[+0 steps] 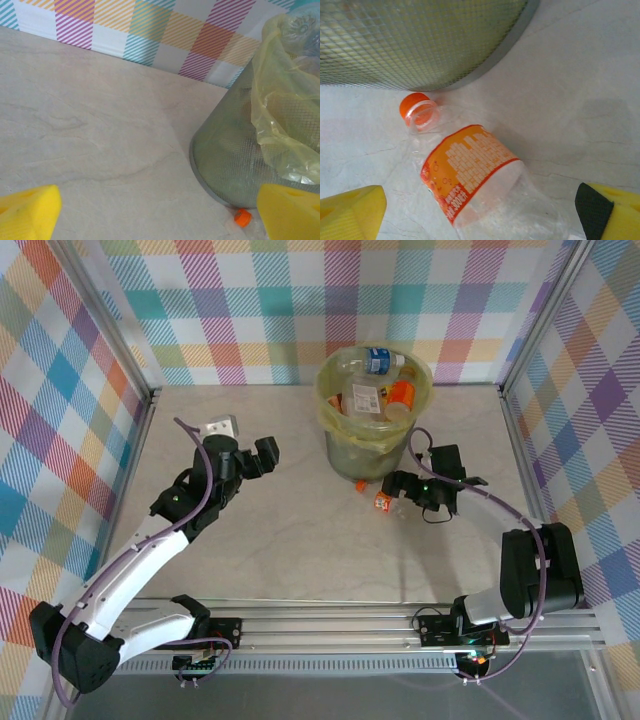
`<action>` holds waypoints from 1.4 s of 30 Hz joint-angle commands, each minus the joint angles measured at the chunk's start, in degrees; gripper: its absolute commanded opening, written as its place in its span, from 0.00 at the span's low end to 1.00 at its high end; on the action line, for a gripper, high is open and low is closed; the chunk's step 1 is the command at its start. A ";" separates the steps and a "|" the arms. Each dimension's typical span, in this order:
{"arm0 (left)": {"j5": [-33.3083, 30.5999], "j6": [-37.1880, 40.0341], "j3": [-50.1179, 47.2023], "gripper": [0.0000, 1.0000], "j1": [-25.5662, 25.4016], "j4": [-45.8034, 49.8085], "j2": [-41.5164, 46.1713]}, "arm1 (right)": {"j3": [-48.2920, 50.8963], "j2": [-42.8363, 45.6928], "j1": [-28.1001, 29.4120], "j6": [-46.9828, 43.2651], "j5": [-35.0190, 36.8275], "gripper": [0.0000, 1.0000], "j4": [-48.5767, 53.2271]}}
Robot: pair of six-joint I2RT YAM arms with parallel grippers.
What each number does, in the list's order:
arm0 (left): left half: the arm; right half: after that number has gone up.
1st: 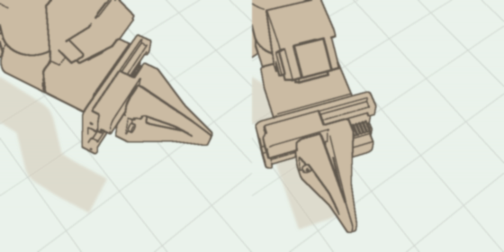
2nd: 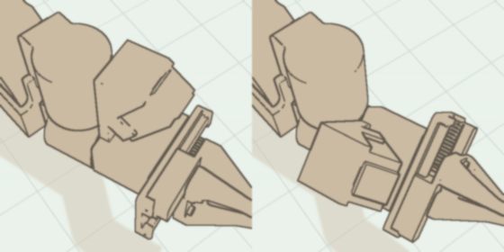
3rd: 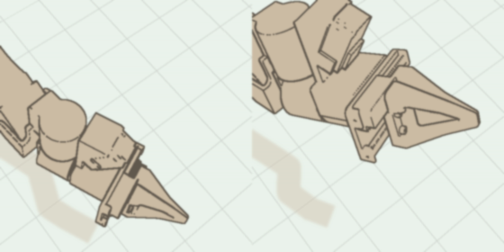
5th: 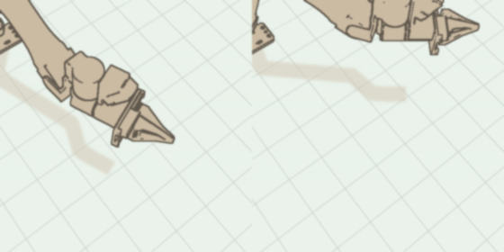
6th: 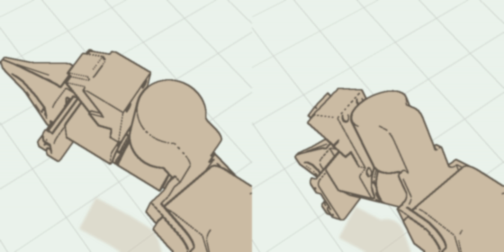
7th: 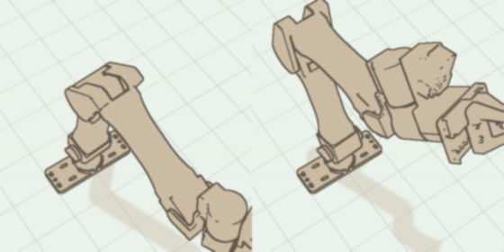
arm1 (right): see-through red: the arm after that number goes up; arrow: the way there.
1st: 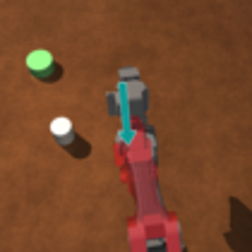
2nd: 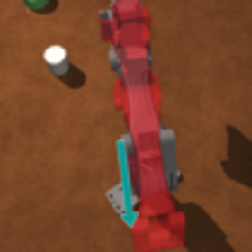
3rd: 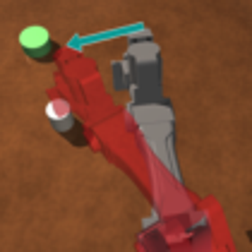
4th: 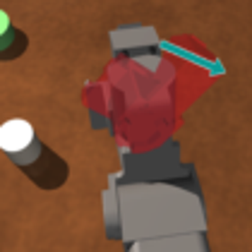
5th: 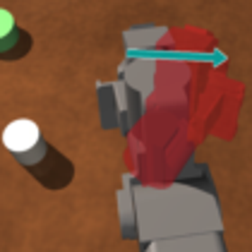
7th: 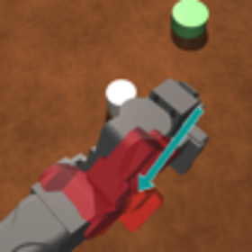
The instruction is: Put the plastic bottles in the bin
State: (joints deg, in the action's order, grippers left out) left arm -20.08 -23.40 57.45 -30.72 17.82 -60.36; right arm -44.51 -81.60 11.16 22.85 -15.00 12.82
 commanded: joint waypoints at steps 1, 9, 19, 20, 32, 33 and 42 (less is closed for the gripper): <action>-2.12 -1.73 -1.37 1.00 -0.13 0.19 0.56 | 1.14 0.11 -0.04 -1.41 -3.46 0.97 -3.48; -1.97 -3.29 -1.82 1.00 -0.13 0.28 -0.53 | 5.18 1.48 -0.13 0.54 -7.04 0.93 -5.30; -2.06 -4.06 -2.25 1.00 -0.12 0.03 -1.34 | 11.56 5.31 0.69 5.65 -8.11 0.89 -10.19; -1.99 -4.17 -2.21 1.00 -0.13 -0.06 -1.45 | 11.71 5.32 0.97 5.90 -7.97 0.89 -10.44; -2.59 -4.38 -2.33 1.00 -0.13 -0.15 -1.92 | 12.79 10.79 5.98 7.80 -3.27 0.88 -6.77; -2.51 -4.38 -2.34 1.00 -0.11 -0.24 -2.09 | 12.63 11.78 5.98 7.35 -1.64 0.89 -5.60; -1.69 -5.16 -2.20 1.00 -0.13 -0.86 -3.13 | 8.96 7.05 5.98 4.83 1.28 0.90 -6.38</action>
State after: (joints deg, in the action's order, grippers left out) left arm -21.12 -27.68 55.61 -30.72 17.80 -63.44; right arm -33.36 -72.01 17.02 29.10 -14.24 7.57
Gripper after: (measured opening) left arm 0.997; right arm 0.903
